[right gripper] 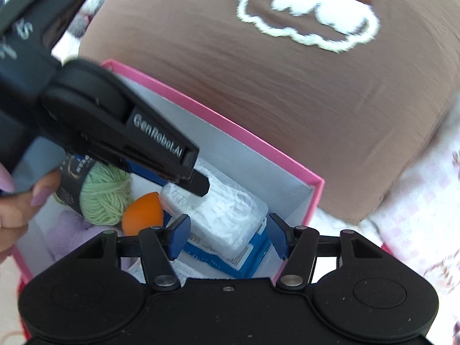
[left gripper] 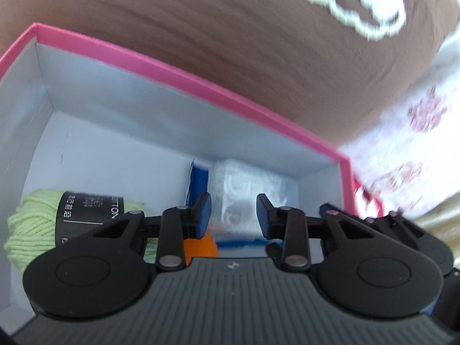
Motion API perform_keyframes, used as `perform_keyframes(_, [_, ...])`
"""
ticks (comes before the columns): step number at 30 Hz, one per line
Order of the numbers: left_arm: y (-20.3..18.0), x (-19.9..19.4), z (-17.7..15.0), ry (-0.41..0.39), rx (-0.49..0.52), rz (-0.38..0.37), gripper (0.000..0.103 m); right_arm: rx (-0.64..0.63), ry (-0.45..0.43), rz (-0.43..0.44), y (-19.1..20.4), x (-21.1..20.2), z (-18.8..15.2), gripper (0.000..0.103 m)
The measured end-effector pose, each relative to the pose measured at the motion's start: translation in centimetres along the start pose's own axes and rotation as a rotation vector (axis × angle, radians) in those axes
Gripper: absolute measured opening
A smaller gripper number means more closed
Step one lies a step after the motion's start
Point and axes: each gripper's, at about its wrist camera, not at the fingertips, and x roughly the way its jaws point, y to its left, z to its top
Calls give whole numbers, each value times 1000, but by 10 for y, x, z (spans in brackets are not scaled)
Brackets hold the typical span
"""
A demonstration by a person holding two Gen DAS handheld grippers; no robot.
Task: Organize objects
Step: 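Lower the floss-pick case into the pink box onto the wipes, then open the left tool and raise it out of the pink box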
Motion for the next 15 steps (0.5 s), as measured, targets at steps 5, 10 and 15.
perform_keyframes(5, [-10,3,-7,-22,12,33,33,58,-24,50,0,-19,-15,59])
perform_keyframes(10, [-12,11,-8,-28,12,15,33,124,-43,88,-7,-37,-23,59])
perform_keyframes(15, [-24,3,-9,-65,55,71,33,205,-49,132,-15,-50,-29,60])
